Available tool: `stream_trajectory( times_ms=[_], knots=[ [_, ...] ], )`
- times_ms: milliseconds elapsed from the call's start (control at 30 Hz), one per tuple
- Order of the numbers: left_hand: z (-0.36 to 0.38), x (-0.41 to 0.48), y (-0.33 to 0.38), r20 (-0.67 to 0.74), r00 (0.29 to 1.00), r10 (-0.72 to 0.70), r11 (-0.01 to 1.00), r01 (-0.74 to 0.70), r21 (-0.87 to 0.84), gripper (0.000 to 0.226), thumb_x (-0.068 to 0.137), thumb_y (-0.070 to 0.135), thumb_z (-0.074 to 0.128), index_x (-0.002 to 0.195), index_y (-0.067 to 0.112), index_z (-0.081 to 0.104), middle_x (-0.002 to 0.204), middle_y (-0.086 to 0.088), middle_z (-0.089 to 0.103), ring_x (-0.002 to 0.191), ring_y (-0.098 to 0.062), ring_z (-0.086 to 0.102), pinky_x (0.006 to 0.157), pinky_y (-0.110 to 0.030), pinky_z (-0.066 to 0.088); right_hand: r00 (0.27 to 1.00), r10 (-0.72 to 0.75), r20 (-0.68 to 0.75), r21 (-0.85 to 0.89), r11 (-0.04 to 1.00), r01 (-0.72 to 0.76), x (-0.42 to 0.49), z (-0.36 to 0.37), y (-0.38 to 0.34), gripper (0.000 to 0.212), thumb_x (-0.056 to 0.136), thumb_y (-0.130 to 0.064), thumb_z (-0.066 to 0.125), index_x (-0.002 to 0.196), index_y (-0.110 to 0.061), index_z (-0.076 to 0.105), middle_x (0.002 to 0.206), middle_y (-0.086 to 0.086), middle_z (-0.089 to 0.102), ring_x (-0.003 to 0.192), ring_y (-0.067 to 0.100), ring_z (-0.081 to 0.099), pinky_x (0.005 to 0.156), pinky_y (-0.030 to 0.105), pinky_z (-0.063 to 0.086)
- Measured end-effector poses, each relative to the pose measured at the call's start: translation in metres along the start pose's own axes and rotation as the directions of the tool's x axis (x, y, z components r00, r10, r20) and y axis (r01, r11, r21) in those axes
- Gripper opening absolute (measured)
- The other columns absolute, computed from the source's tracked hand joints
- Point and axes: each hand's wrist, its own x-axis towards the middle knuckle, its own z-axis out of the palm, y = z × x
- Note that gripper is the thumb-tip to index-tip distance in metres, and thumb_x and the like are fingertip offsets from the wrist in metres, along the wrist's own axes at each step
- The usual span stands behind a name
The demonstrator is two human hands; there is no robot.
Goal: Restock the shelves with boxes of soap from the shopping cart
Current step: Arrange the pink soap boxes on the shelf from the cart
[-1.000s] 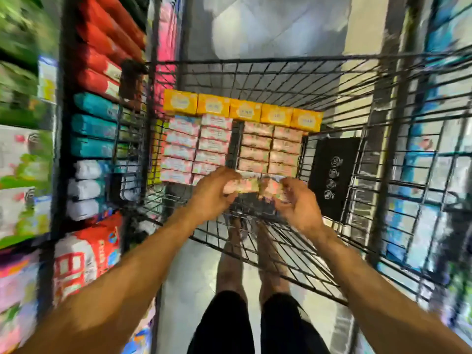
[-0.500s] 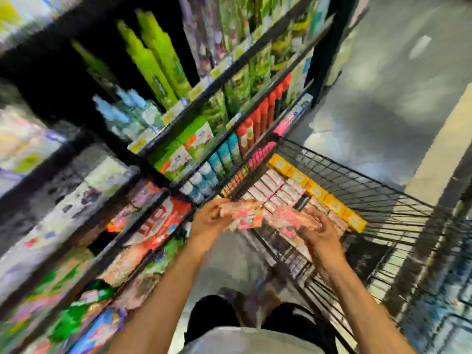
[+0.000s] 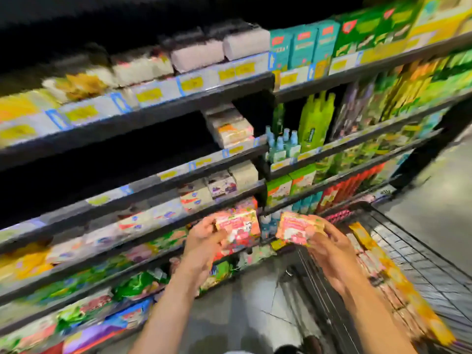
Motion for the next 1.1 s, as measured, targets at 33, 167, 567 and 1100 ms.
stream_trajectory(
  times_ms=[33,167,567,1100],
  knots=[
    [-0.013,-0.003,0.009,-0.015,1.000,0.013,1.000,-0.013,-0.011,0.033,0.092,-0.003,0.065,0.116,0.018,0.070,0.109,-0.007,0.075,0.100,-0.029,0.070,0.090,-0.053,0.056,1.000,-0.004,0.022,-0.003,1.000,0.004,0.001,0.015,-0.001,0.040,0.092,0.001,0.065,0.131,-0.009,0.065,0.127,0.023,0.069,0.112,0.035,0.061,0.096,0.039,0.054],
    [-0.054,-0.008,0.048,-0.046,0.994,0.104,0.991,-0.107,-0.083,0.033,0.091,-0.003,0.065,0.123,0.008,0.065,0.109,-0.010,0.075,0.091,-0.020,0.072,0.075,-0.033,0.060,0.997,-0.025,0.078,0.030,0.999,0.023,0.006,0.076,-0.010,0.054,0.075,-0.019,0.087,0.123,-0.005,0.067,0.120,0.020,0.072,0.102,0.029,0.067,0.085,0.029,0.057],
    [-0.083,0.044,0.156,-0.082,0.910,0.407,0.911,-0.397,0.108,0.026,0.084,-0.002,0.074,0.106,0.012,0.071,0.100,-0.009,0.077,0.092,-0.019,0.073,0.076,-0.027,0.058,0.952,-0.084,0.293,-0.004,0.996,0.089,0.056,0.136,-0.040,0.064,0.074,-0.019,0.083,0.131,-0.002,0.061,0.120,0.019,0.071,0.101,0.023,0.069,0.077,0.024,0.058],
    [-0.092,0.180,0.188,-0.066,0.927,0.370,0.907,-0.345,0.242,0.042,0.082,-0.019,0.064,0.114,0.007,0.068,0.109,-0.011,0.071,0.107,-0.026,0.067,0.086,-0.032,0.058,0.933,-0.101,0.344,0.007,0.994,0.105,0.116,0.142,-0.030,0.043,0.086,-0.004,0.071,0.128,-0.008,0.061,0.111,0.014,0.076,0.092,0.021,0.074,0.071,0.025,0.059]
  ],
)
